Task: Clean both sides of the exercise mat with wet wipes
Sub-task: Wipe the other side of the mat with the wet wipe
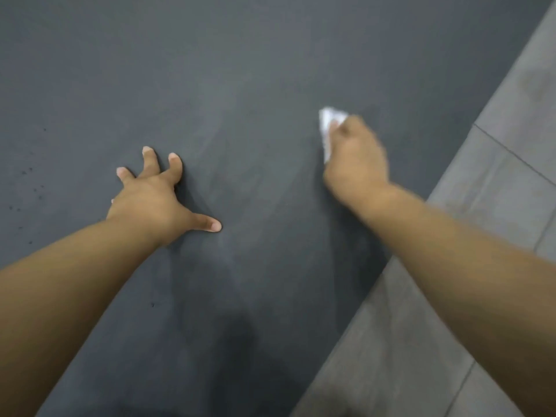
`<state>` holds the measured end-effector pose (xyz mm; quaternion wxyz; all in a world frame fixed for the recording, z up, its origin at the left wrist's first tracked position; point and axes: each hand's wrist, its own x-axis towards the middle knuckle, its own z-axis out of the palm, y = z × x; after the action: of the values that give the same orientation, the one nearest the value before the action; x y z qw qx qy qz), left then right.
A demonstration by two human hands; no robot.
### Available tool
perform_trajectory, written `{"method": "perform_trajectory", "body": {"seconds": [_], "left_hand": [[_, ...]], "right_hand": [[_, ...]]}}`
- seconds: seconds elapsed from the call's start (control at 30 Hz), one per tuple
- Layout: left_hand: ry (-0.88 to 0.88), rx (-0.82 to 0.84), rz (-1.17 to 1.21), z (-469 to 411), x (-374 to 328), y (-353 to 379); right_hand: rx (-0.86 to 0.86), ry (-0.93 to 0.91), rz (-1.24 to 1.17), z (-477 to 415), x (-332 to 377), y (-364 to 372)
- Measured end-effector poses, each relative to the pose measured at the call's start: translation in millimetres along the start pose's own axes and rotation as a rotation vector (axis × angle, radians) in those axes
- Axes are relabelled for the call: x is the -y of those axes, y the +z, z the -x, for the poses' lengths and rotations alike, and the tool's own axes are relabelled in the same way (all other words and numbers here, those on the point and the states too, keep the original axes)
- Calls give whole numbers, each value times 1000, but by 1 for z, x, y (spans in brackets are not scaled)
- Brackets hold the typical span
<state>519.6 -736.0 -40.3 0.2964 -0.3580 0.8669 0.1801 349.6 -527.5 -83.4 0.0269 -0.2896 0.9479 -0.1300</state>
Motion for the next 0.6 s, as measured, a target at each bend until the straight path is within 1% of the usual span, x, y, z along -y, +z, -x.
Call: {"method": "perform_trajectory", "body": {"seconds": [0.07,0.13,0.17,0.2,0.23,0.27,0.33,0.37,0.43,0.47,0.5,0.53,0.57,0.6], "left_hand": [[32,-46,54,6,5,1],[44,-146,135,12,15,3],[50,-204,171,13,22,3],[57,-250,184,13,28,2],[61,-274,170,12,35,0],[56,-280,143,10,39,-3],[12,-269,91,5,43,-12],[-19,-251,67,1,43,-17],[-68,-183,30,-8,40,-26],[-87,-140,20,-13,40,-30],[-103,-94,20,-18,40,-33],[-117,-52,32,-23,40,-34],[-124,-22,41,-26,41,-35],[-126,-5,43,-29,41,-34]], "right_hand": [[60,-343,-82,41,47,15],[204,-665,-56,83,83,15],[260,-763,-42,90,90,13],[272,-812,-32,85,88,11],[222,-801,-21,70,78,13],[142,-735,-16,49,65,14],[-29,-460,39,-1,31,10],[-44,-281,109,-22,17,1],[46,68,199,-49,-3,-13],[79,173,187,-55,-6,-13],[87,205,168,-56,-1,-10],[60,145,129,-52,10,-5],[29,18,53,-43,25,5],[36,-150,-37,-30,45,15]]}}
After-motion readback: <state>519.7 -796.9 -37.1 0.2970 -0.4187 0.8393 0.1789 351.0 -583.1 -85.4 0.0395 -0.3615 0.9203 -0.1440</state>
